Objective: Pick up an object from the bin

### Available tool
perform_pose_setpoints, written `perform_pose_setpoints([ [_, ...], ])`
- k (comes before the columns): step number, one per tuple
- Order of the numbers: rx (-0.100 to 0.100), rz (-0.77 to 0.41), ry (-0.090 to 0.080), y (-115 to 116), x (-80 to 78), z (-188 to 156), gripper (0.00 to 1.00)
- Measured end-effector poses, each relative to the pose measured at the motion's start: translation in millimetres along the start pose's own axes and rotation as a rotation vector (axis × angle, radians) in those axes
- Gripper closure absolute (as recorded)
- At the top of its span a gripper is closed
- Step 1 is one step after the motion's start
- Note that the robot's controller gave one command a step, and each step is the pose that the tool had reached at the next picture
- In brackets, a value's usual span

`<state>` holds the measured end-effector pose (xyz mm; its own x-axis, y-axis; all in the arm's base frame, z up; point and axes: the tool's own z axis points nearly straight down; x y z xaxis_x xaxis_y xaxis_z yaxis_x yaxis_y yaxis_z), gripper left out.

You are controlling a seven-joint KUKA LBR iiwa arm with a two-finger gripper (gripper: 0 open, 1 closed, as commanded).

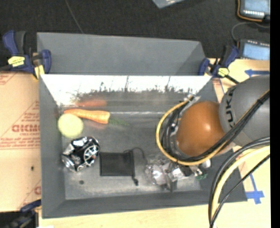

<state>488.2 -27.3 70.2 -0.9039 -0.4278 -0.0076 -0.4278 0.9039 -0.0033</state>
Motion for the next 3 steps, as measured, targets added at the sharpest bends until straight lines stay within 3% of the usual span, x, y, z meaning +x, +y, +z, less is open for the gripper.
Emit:
perform_pose_setpoints([
  [2, -0.004, 0.002, 0.008, 1, 2.0, -14, 1.0],
  [3, -0.002, 0.003, 0.003, 0, 1.0, -36, 1.0],
])
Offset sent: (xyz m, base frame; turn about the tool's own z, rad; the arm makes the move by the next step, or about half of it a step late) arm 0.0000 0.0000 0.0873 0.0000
